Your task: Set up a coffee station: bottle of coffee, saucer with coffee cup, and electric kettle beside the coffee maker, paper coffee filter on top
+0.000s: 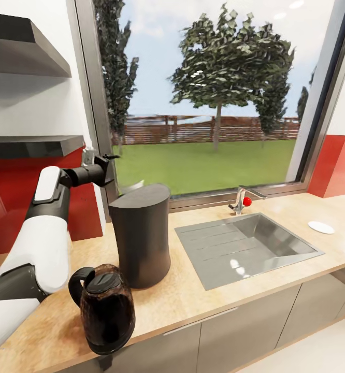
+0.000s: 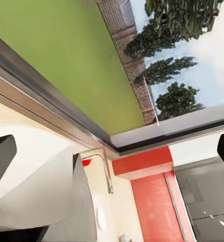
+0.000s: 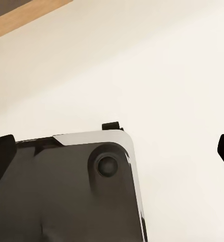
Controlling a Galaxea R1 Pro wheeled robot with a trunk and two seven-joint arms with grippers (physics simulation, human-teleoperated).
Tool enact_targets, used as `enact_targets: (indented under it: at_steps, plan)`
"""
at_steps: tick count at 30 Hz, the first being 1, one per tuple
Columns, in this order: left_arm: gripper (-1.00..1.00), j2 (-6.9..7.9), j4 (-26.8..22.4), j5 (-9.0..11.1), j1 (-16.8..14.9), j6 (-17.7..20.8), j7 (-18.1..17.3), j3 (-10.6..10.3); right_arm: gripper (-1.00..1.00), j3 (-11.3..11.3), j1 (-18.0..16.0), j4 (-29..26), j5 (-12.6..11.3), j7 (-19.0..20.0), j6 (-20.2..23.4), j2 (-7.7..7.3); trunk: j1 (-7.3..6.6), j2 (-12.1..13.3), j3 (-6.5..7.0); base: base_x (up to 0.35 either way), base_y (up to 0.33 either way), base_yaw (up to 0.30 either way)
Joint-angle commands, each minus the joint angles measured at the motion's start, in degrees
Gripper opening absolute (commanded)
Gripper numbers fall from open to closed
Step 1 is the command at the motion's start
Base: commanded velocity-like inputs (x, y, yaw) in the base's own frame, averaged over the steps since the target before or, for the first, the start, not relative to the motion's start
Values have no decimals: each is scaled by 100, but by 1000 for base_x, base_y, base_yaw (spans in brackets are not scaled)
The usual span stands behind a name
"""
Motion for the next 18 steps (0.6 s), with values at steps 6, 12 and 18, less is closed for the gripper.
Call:
enact_targets:
  at_steps: [6, 12, 18]
  plan:
    - [100, 266, -3, 272, -19, 15, 55, 8, 100, -1, -1, 4, -38, -1, -20, 1, 2, -4, -3, 0, 0, 0]
    - [100, 352, 5, 502, -71, 15, 55, -19, 100, -1, -1, 9, -38, -1, -20, 1, 2, -4, -3, 0, 0, 0]
    - [100, 367, 21, 534, -67, 15, 55, -30, 100, -1, -1, 7, -38, -1, -20, 1, 2, -4, -3, 0, 0, 0]
